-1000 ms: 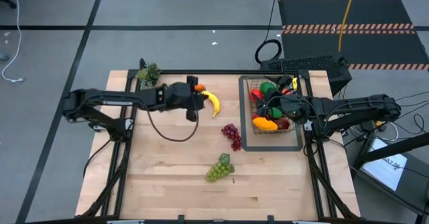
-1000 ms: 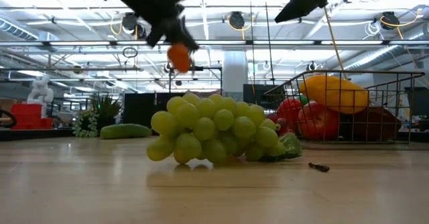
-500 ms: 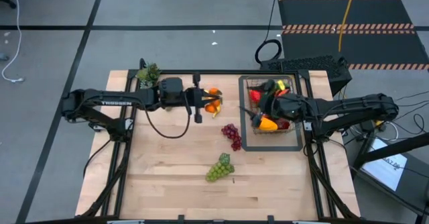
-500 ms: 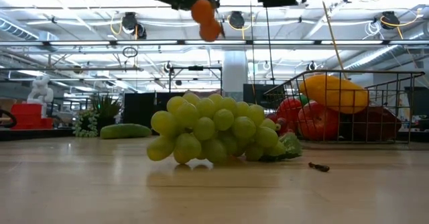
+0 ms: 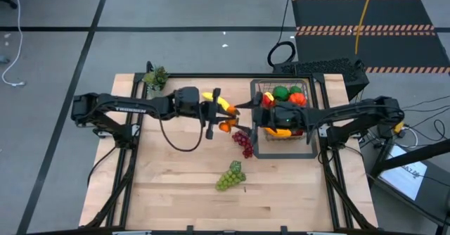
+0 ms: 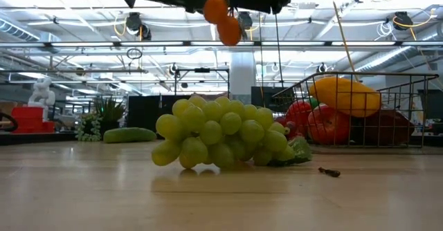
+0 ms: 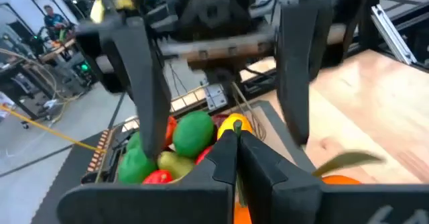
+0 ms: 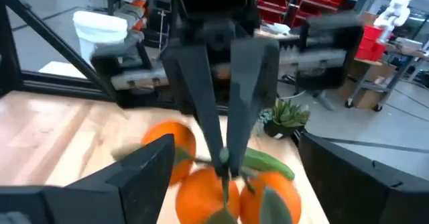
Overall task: Build produce basket
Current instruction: Put the tangerine into the gold wire basket
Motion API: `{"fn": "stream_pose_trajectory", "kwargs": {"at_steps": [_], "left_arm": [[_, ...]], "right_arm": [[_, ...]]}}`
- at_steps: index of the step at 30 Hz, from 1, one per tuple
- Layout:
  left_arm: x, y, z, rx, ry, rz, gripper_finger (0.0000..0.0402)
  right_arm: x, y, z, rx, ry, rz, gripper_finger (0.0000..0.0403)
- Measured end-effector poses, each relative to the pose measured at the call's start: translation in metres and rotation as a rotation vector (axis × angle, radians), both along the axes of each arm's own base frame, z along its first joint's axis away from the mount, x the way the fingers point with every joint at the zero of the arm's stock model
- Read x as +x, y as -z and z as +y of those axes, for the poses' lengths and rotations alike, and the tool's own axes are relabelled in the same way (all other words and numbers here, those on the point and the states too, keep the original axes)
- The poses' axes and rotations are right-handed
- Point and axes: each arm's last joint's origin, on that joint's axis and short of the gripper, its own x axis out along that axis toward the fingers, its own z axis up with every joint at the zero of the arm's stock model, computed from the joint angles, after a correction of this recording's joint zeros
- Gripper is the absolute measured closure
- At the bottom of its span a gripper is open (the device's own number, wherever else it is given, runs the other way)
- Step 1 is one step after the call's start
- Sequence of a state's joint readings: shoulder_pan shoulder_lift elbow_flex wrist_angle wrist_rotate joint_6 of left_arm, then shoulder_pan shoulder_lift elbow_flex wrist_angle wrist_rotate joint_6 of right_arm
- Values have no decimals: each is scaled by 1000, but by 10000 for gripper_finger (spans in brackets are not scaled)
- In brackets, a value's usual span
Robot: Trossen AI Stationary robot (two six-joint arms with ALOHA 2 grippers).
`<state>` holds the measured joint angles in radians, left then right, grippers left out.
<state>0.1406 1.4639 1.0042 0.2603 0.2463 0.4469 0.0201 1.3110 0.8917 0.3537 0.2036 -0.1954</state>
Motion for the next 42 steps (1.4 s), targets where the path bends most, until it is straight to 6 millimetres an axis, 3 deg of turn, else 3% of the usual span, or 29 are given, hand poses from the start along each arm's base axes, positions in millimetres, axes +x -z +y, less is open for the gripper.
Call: {"fn": "stream_pose_trajectory", "kwargs": {"at_steps": [8, 20, 31, 35, 42], "left_arm": [[0, -3, 0, -2, 2, -24, 397], [1, -10, -8, -32, 89, -92, 396], [2, -10, -8, -93, 52, -85, 387], [1, -11, -6, -145, -24, -76, 331], [-12, -24, -8, -166, -68, -72, 165]], "right_arm": [[2, 2, -6, 41, -92, 2, 141], [3, 4, -10, 47, -125, 17, 253], [3, 5, -10, 7, -132, 23, 361], [2, 5, -10, -1, -130, 28, 390], [-8, 1, -11, -11, -91, 81, 392]]}}
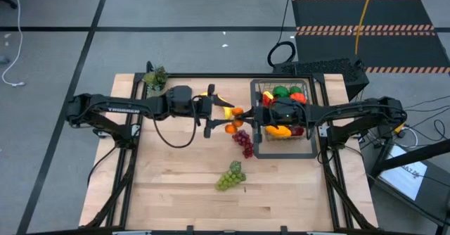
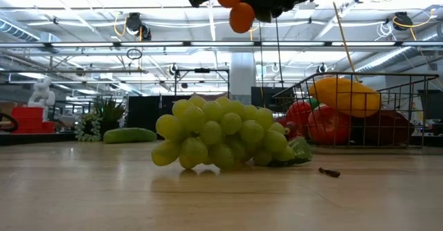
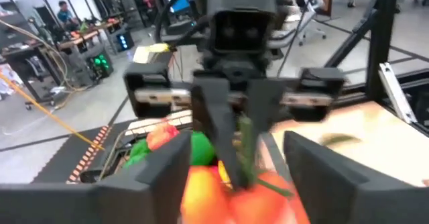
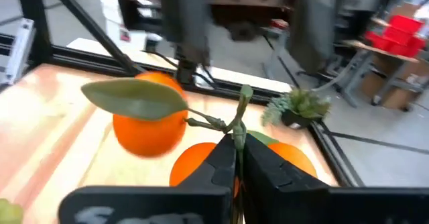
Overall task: Build produce basket
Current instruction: Put the tangerine into the gold wire basket
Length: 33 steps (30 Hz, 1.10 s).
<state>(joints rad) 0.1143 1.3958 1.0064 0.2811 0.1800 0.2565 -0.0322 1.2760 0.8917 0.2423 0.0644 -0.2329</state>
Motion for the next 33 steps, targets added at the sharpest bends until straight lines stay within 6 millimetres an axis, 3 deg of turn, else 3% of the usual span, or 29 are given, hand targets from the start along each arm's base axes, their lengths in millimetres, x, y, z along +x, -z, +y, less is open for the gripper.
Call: {"fn": "stream_pose_trajectory", "kwargs": {"at_steps": [4, 8, 21, 33], "left_arm": [[-8, -8, 0, -18, -49, -8, 112], [-12, -8, 2, -18, -116, 19, 96], [-19, -7, 13, -55, -208, 69, 123], [-20, 1, 18, -85, -229, 144, 128]], "right_arm": [[-11, -5, -1, -11, 45, 31, 389], [-21, -10, -1, -35, 39, 57, 388], [-57, -19, -2, -127, 88, 184, 388], [-58, -10, -6, -415, 132, 333, 387]]}}
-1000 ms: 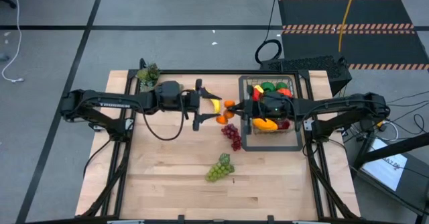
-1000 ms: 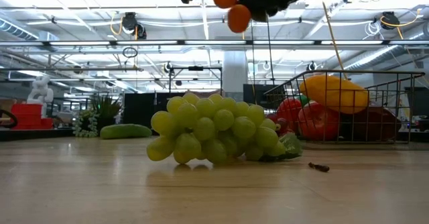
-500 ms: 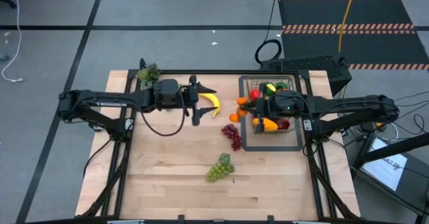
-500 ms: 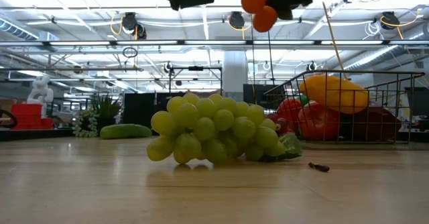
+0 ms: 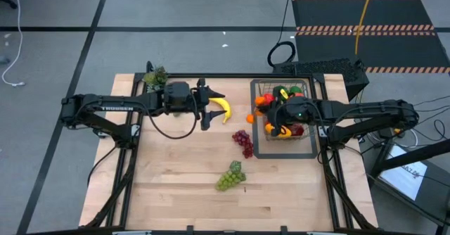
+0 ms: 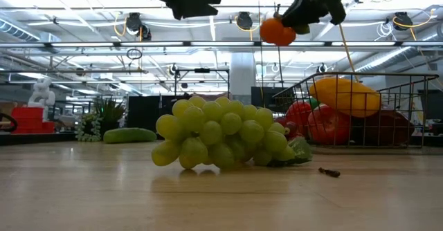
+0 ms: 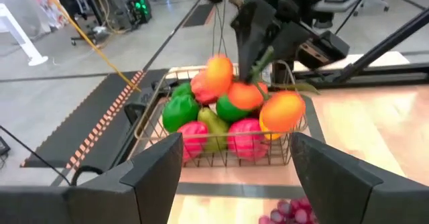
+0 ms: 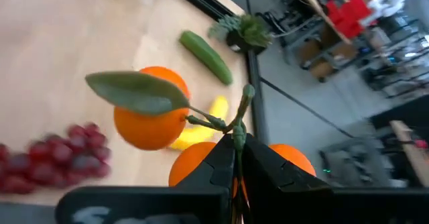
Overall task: Build produce basket
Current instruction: Put the tangerine into the gold wire basket
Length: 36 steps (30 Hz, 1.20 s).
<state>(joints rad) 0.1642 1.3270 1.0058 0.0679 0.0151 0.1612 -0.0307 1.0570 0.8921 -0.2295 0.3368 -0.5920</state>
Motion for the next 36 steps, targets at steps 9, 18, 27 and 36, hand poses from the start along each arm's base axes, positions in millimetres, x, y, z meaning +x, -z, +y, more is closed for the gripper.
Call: {"fn": "stream_pose_trajectory", "kwargs": {"at_steps": [9, 18, 27, 36], "left_arm": [[-2, 6, 0, -13, 0, 61, 128], [-2, 7, 0, -15, 1, 79, 128], [-2, 8, 0, -3, 5, 90, 128], [-2, 8, 0, -3, 5, 88, 128]], "right_arm": [[-1, -2, 2, -199, 77, 47, 387], [-1, -4, 22, -352, 27, 87, 387], [-2, -5, 32, -411, -15, 101, 387], [-2, -5, 36, -405, -8, 91, 387]]}}
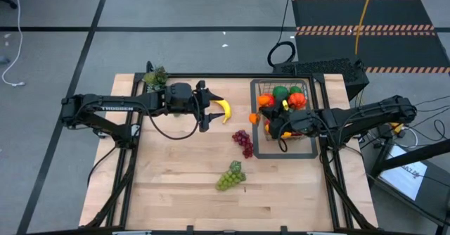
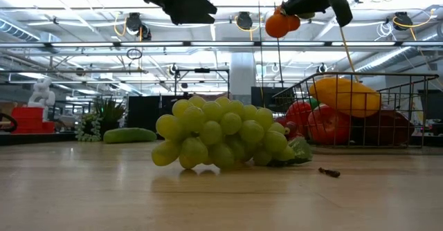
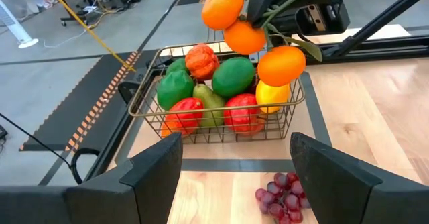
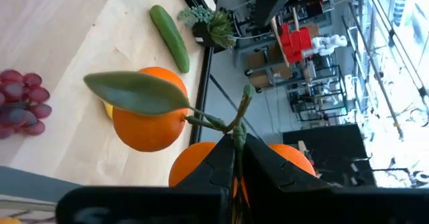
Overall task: Build produce basket
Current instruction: Put the tangerine into the gold wire basket
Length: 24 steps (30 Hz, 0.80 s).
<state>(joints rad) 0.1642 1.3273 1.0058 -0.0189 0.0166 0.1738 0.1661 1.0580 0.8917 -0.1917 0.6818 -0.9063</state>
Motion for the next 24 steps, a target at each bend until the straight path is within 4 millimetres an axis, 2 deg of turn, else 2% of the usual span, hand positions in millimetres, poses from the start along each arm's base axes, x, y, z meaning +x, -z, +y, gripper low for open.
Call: {"fn": "stream_pose_trajectory", "kwargs": {"at_steps": [8, 16, 24], "left_arm": [[0, 0, 0, 0, 0, -2, 128], [0, -1, 0, 7, 1, -12, 128], [1, -3, -1, 8, 4, -31, 128]], "right_arm": [[1, -1, -1, 131, 56, -93, 387], [6, -13, -15, 362, 180, -375, 387], [6, -14, -27, 559, 296, -533, 387]]}}
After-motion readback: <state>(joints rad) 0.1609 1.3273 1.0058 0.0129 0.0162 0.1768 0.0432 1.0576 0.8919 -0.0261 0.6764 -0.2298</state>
